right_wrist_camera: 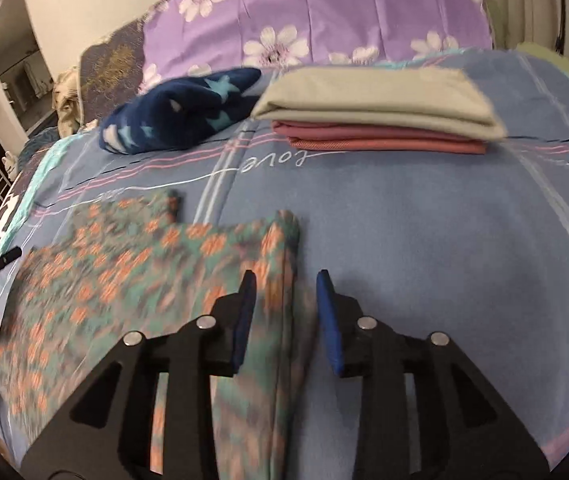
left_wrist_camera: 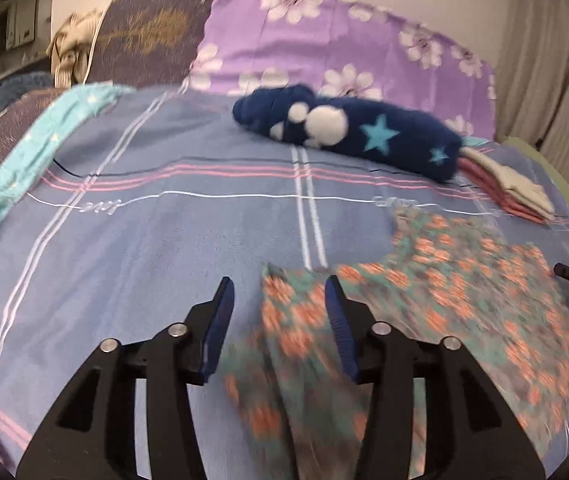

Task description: Fold small clothes

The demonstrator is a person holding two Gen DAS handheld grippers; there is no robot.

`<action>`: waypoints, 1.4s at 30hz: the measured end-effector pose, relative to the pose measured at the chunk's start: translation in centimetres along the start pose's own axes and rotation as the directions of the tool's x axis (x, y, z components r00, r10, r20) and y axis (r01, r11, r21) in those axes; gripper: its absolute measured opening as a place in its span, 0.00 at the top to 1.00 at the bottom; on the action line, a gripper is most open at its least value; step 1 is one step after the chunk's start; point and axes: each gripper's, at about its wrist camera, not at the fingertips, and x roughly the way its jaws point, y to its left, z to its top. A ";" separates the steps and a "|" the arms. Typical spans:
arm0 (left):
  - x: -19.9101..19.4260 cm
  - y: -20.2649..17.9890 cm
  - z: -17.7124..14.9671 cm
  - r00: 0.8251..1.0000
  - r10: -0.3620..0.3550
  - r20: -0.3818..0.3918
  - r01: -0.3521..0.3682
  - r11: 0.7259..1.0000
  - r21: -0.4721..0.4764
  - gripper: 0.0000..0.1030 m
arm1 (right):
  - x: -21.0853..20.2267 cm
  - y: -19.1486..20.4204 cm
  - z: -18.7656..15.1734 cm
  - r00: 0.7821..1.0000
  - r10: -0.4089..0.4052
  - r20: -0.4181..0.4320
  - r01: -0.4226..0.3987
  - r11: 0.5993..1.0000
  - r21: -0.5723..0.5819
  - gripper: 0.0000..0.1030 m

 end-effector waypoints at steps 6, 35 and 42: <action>-5.1 -3.8 -5.4 0.994 -0.111 0.007 0.110 0.990 0.087 0.30 | -5.5 2.3 -6.3 0.999 0.047 0.011 -0.046 0.993 -0.108 0.49; -8.0 0.4 -14.6 0.976 0.160 -0.145 -0.167 0.985 -0.041 0.10 | -8.1 1.0 -14.8 0.999 -0.037 -0.025 0.035 0.998 -0.051 0.38; -9.2 0.4 -14.9 0.986 0.113 -0.120 -0.120 0.991 -0.053 0.36 | -8.4 0.9 -15.0 0.999 -0.020 -0.024 0.019 0.998 -0.052 0.35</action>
